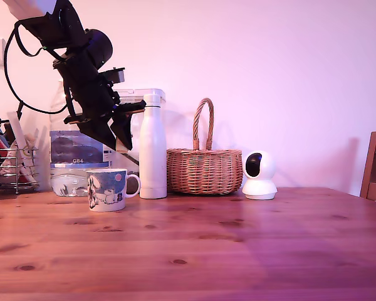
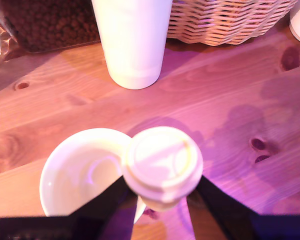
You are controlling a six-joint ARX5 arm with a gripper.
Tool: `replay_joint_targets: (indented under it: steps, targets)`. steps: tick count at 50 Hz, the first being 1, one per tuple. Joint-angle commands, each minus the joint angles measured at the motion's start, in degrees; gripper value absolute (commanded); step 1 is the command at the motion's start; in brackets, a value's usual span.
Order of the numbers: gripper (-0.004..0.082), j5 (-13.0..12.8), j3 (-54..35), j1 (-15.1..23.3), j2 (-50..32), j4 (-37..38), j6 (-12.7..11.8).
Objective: Pick up the coffee capsules from the table one by one and drop them inside the nearest coffee cup
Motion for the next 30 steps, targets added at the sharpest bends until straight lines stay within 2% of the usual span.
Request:
replay_joint_targets:
  steps: [1,9,30]
  targets:
    - [0.0213,-0.2,-1.0,0.6,-2.4,-1.9,0.4]
    - [0.0213,-0.2,-1.0,0.6,-2.4,-2.0,1.7]
    - [0.0213,-0.2,-1.0,0.6,-2.4,-1.8,1.8]
